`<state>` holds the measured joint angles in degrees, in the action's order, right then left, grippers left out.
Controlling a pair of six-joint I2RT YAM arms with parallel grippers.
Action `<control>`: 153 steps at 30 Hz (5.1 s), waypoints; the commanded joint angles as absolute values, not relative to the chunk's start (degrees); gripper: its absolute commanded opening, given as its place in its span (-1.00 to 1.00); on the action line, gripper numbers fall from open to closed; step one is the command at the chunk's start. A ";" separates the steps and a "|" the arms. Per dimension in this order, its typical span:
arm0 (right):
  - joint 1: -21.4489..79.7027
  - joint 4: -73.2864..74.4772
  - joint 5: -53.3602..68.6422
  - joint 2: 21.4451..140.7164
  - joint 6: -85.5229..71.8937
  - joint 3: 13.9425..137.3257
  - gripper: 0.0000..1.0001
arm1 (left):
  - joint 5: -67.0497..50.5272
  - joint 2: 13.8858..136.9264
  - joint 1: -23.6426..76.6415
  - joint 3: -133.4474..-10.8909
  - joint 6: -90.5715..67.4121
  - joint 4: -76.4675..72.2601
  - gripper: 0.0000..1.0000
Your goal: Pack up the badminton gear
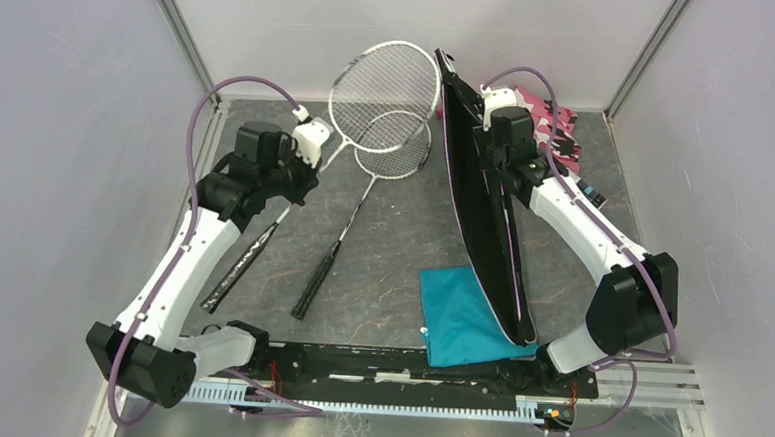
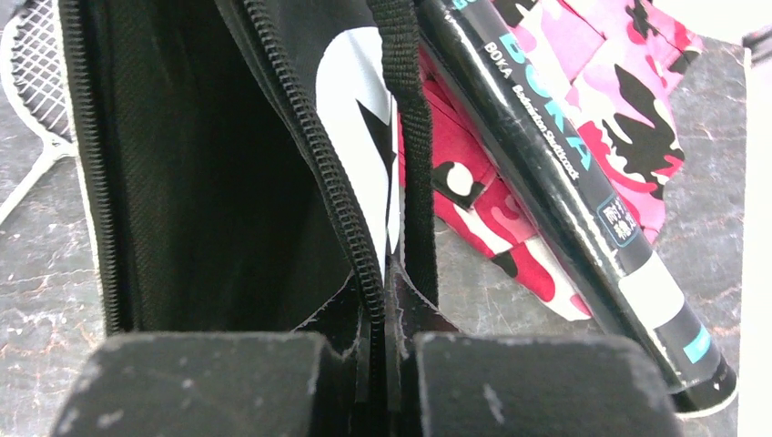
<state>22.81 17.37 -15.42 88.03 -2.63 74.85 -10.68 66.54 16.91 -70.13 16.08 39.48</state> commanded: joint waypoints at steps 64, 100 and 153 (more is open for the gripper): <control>18.92 14.69 5.05 99.84 -22.41 82.50 -1.00 | -21.79 113.01 42.54 -76.95 -26.28 -9.89 -0.34; 14.41 11.83 14.80 95.78 -18.16 76.80 -1.00 | -39.41 105.69 41.89 -61.17 -35.75 -20.29 -0.96; 8.78 6.29 27.29 93.07 -25.56 70.49 -1.00 | -41.48 117.03 40.87 -81.12 -43.23 -17.65 -0.08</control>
<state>10.04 4.25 24.03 94.39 -25.08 68.73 -36.56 123.04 42.13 -83.90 -49.25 -12.73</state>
